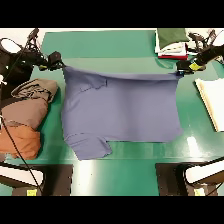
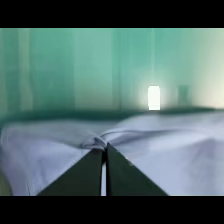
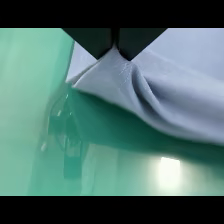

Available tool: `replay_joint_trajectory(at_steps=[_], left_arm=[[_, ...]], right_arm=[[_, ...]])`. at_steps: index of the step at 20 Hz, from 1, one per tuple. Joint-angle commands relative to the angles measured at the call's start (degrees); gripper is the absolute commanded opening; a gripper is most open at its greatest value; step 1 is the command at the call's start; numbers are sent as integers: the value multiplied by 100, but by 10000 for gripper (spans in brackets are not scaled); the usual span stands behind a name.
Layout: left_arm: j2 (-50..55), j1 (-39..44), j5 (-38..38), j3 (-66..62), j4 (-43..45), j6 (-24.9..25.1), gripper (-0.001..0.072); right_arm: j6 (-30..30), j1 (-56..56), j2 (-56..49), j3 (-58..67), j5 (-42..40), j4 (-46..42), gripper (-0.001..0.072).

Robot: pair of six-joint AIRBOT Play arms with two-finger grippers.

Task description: Fold the shirts.

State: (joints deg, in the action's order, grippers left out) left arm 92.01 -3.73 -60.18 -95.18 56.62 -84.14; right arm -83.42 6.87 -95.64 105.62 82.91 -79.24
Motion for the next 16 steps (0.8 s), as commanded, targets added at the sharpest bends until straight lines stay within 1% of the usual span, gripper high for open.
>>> replay_joint_trajectory(at_steps=[1,3,5,9,10,11,12,13,14,16], left_arm=[[210,22,-262,-297,297,33,22],[210,24,-850,-195,616,208,22],[210,24,-1204,138,723,210,22],[210,52,-1237,977,715,205,23],[210,52,-1231,1119,721,83,27],[210,52,-1237,1207,721,-83,297],[208,52,-1246,1222,719,-203,620],[164,50,-1316,1220,719,-308,561],[61,46,-1403,1222,745,-291,543],[-358,61,-1563,1362,1113,-286,542]], right_arm=[[-4,-20,-385,608,59,-35,11],[94,-17,-232,350,131,-44,11],[103,35,4,-232,63,-42,11],[94,105,479,-1537,-509,22,13],[35,107,562,-1762,-680,24,32],[22,107,614,-1882,-791,24,248],[-13,107,656,-1926,-822,24,411],[-11,107,713,-1919,-772,24,410],[-7,107,835,-1923,-678,22,409],[50,105,1169,-1932,-354,22,406]])
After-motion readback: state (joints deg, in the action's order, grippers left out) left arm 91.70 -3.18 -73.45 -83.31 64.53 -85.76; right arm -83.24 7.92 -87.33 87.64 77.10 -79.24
